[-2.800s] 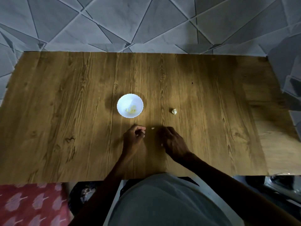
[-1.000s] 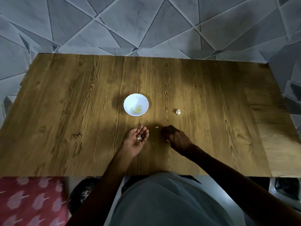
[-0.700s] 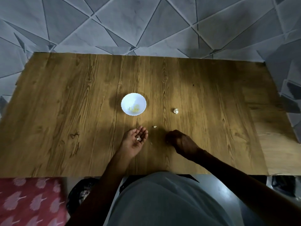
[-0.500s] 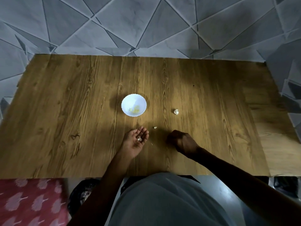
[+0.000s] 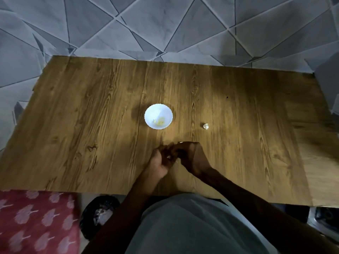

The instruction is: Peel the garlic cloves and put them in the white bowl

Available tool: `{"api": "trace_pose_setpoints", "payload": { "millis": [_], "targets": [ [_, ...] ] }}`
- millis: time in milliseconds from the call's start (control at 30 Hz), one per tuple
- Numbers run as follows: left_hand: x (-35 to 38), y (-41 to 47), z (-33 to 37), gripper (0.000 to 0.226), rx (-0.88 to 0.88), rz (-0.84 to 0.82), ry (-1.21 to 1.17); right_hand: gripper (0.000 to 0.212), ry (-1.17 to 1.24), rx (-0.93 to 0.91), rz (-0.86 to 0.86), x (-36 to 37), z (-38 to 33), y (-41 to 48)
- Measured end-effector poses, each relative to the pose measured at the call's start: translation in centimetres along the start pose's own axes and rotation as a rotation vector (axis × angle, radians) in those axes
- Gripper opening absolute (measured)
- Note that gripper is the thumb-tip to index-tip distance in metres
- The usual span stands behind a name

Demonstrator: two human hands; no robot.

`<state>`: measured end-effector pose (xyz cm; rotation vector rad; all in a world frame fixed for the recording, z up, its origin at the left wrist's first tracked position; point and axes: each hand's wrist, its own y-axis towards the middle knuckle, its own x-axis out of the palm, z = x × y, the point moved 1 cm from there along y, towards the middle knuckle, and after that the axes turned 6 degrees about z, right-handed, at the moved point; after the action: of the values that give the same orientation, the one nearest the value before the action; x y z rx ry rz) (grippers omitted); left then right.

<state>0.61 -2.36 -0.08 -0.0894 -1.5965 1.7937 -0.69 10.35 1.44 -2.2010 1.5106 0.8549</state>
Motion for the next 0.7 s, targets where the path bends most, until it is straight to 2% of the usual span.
{"api": "trace_pose_setpoints", "payload": {
  "millis": [67,167,300,467,567,700],
  "targets": [
    [0.4,0.0,-0.3,0.029,-0.009,-0.023,-0.025,0.032,-0.079,-0.031,-0.06,0.3,-1.5,0.2],
    [0.6,0.0,-0.3,0.03,-0.021,-0.042,-0.051,0.029,-0.229,-0.069,-0.02,0.2,-1.9,0.3],
    [0.4,-0.1,0.1,0.029,-0.003,-0.025,-0.038,0.018,-0.057,0.084,0.093,-1.1,-0.9,0.7],
    [-1.0,0.2,1.5,0.028,-0.006,-0.035,-0.079,0.015,0.118,0.287,0.063,-3.2,2.5,0.6],
    [-2.2,0.3,2.7,0.028,0.007,-0.012,-0.096,0.007,-0.074,0.257,0.042,-3.1,4.5,-1.0],
    [-3.4,0.4,3.8,0.027,0.014,0.013,-0.118,0.014,-0.194,0.213,-0.132,-0.9,4.6,-2.8]
  ]
}}
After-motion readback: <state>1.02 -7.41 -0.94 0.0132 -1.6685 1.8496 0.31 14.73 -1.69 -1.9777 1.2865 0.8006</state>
